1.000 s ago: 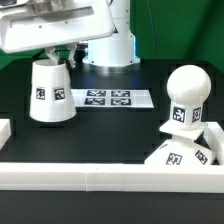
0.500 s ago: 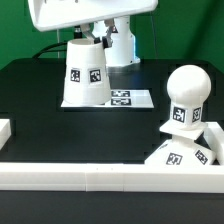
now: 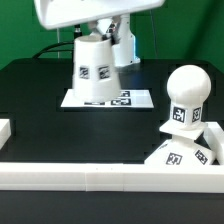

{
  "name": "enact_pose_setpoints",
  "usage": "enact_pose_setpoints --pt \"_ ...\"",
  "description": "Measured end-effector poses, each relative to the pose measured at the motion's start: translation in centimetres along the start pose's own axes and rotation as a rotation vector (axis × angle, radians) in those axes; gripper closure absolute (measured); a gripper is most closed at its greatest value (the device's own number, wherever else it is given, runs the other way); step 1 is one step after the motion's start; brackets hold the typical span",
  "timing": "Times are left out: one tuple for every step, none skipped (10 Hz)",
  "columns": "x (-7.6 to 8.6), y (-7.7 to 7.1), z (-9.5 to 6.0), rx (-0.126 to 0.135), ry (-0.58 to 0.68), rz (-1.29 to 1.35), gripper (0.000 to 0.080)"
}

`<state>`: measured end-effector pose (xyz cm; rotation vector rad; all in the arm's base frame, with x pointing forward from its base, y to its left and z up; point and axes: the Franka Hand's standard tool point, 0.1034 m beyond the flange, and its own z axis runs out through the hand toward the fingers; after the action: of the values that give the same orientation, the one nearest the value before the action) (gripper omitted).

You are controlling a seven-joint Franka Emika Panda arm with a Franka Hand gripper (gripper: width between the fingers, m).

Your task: Assemble lamp

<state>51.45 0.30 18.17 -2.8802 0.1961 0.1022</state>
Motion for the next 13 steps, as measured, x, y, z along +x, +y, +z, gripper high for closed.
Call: enact_pose_setpoints --pt "1.1 -3.0 -1.1 0.007 0.015 0.042 0.0755" --pt "2.0 -5.6 -2.1 0.012 0.025 0.069 0.0755" --pt "2.5 -6.9 -3.1 -0.004 0.004 0.068 0.0755" --pt "2.8 -6.3 -3.0 -0.006 0.000 0.068 0.0755" --pt "2.6 -6.2 -2.7 -0.007 -0.005 0.070 0.0755" --pt "2.6 -6.3 -2.6 -0.007 -0.006 0.069 0.0755" --pt "2.6 -6.3 -2.8 -0.007 -0.006 0.067 0.0755" --pt "3.0 -6.9 -3.7 -0.002 0.005 0.058 0.0755" --pt "4.3 -7.8 -4.9 0.005 0.024 0.045 0.0755" --pt "5.5 -8.5 -5.7 0.011 0.038 0.043 0.0755" --pt "7.0 -9.4 -6.3 0.017 0.050 0.037 0.0755" --pt "8.3 -10.1 -6.4 0.018 0.065 0.027 0.0755" --pt "8.3 -10.3 -5.7 0.017 0.059 0.024 0.0755"
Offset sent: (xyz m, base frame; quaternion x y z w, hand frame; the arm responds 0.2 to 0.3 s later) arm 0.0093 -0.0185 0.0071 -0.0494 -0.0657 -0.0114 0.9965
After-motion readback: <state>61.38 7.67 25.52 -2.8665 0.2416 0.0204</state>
